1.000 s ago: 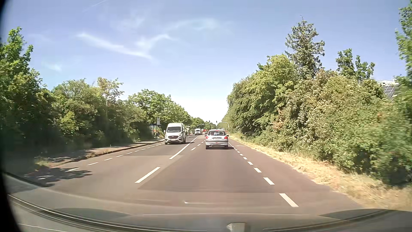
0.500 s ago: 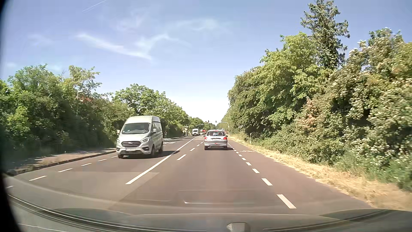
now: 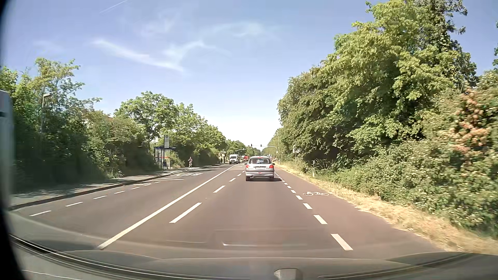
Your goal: Follow the waypoints while adhering to traffic rules and regulations
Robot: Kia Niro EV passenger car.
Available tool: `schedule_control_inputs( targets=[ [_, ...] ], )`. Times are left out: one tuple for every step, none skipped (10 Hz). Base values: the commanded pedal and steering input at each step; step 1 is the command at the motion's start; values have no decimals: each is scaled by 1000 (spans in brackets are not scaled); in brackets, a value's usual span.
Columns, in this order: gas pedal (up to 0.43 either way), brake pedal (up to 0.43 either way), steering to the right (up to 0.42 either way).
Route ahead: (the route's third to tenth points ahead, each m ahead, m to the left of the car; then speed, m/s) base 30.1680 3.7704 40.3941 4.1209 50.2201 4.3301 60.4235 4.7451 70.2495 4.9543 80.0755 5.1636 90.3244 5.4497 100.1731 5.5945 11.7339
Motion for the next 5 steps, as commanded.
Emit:
schedule_control_inputs(
  targets=[
    [0, 189, 0],
    [0, 189, 0],
    [0, 195, 0],
    [0, 195, 0],
    [0, 201, 0]
  ],
)
